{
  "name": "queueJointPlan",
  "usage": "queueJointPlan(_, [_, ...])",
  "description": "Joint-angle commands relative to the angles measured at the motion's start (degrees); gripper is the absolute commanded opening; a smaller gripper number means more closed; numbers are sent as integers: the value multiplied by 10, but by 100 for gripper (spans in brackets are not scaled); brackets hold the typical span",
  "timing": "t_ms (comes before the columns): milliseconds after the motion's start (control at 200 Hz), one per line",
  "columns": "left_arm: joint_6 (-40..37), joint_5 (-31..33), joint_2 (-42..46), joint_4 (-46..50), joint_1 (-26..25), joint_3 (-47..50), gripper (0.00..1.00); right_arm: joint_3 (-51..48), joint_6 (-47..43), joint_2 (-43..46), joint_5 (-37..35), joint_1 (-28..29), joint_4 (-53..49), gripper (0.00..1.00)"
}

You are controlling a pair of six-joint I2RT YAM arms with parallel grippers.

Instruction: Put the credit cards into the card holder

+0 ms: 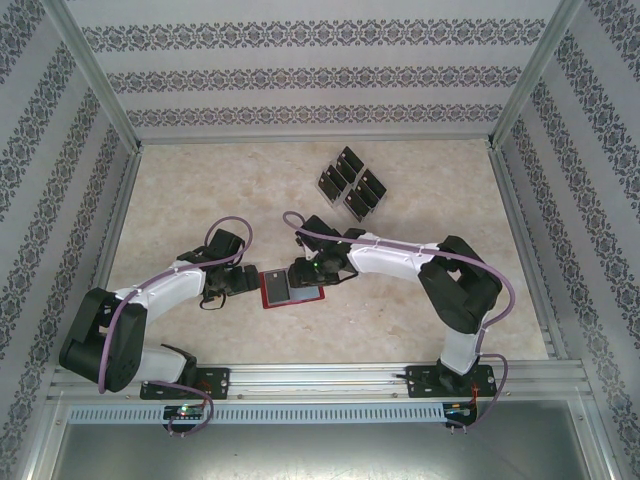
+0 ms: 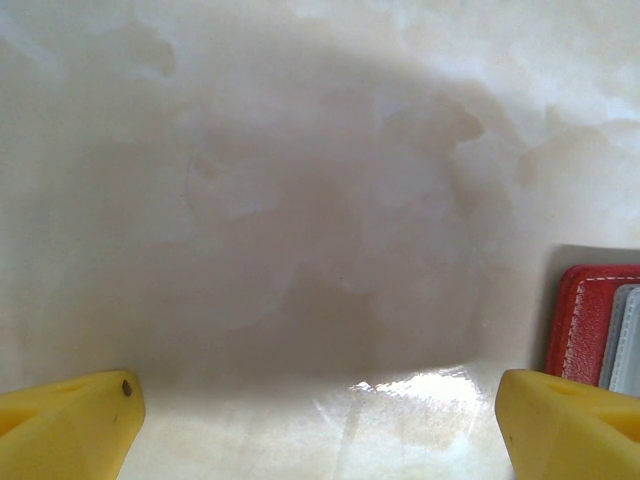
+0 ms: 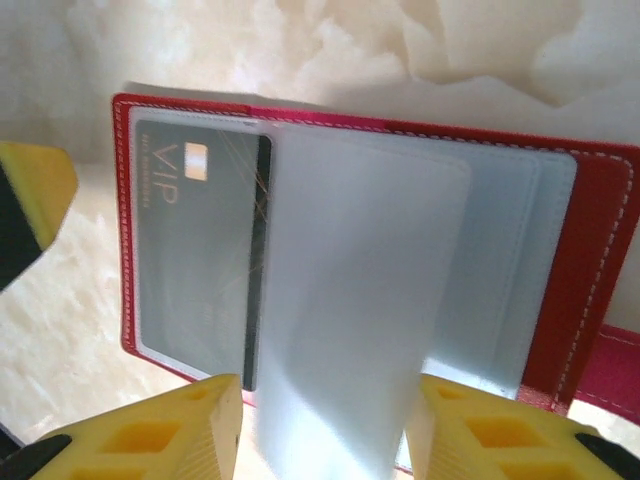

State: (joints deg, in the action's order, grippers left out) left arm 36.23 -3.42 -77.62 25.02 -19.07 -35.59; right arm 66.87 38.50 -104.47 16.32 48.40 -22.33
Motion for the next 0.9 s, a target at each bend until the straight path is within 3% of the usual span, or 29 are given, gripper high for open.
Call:
queueJointPlan(0, [-2,-9,-2,-37,-3,13,93,21,13,26,16,12,9,47])
queueJointPlan(185, [-12,16,40,-2,17,3,94,34,20,21,30,18,20,48])
queueJointPlan(540, [-50,3,116,62,114,-26,94,105,19,-67,77,41,23,47])
queueJointPlan(894, [-49,-9,134,94,118,-45,94,129,20,-132,90,44,27,48])
